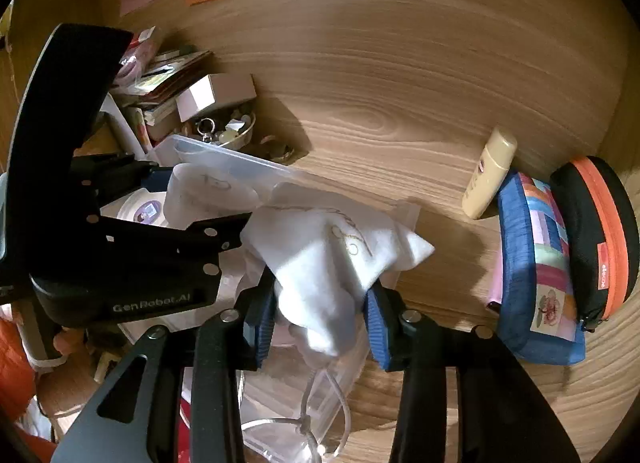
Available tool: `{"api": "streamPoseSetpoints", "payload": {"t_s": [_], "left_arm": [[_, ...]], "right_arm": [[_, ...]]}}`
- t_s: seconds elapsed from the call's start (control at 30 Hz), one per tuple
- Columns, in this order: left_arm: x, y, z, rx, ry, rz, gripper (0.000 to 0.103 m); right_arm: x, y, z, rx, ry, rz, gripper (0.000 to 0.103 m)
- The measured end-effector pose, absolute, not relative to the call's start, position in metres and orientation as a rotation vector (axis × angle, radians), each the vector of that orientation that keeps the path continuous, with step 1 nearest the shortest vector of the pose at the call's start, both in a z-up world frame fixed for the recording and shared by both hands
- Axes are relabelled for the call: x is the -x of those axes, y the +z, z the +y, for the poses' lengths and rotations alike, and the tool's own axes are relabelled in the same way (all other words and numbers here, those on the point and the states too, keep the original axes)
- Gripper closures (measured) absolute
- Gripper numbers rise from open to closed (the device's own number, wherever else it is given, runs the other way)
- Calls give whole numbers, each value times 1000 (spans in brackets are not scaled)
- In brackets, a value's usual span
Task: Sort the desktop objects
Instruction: 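Carry the pouch and lid into the clear box and release both, then withdraw both grippers from the box and move toward the red pouch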
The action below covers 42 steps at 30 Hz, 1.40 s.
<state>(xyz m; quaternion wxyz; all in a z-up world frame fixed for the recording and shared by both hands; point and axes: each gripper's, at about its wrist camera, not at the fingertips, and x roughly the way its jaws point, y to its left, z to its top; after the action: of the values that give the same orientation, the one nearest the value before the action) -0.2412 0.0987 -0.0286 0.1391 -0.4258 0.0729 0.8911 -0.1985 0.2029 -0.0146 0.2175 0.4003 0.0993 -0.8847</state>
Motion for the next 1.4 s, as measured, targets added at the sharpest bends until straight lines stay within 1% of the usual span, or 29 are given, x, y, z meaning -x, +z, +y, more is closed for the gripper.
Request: {"api": "streamPoseSetpoints", "payload": {"t_s": [0.17, 0.33, 0.47, 0.53, 0.6, 0.67, 0.87, 1.07, 1.2, 1.4], "left_arm": [[240, -27, 96, 1219, 2580, 206, 38], [238, -22, 91, 1202, 2574, 178, 38], [238, -20, 85, 1206, 2572, 147, 38], [238, -17, 81, 1198, 2589, 138, 37], [235, -12, 78, 1184, 2618, 142, 35], [230, -5, 73, 1151, 2654, 147, 26], [206, 20, 59, 1024, 2713, 112, 10], [174, 39, 51, 924, 2762, 86, 5], [156, 42, 43, 903, 2803, 93, 5], [130, 37, 27, 916, 2790, 15, 5]], "right_arm": [[196, -12, 201, -1112, -2445, 318, 62], [195, -9, 200, -1109, -2450, 322, 57], [193, -4, 199, -1101, -2456, 333, 55], [190, -1, 200, -1096, -2460, 336, 51], [187, 3, 201, -1085, -2464, 332, 47], [183, 8, 202, -1064, -2472, 330, 42], [167, 26, 205, -1001, -2491, 327, 40], [154, 32, 207, -986, -2495, 311, 37], [144, 36, 210, -980, -2501, 290, 36], [126, 41, 215, -969, -2506, 255, 36]]}}
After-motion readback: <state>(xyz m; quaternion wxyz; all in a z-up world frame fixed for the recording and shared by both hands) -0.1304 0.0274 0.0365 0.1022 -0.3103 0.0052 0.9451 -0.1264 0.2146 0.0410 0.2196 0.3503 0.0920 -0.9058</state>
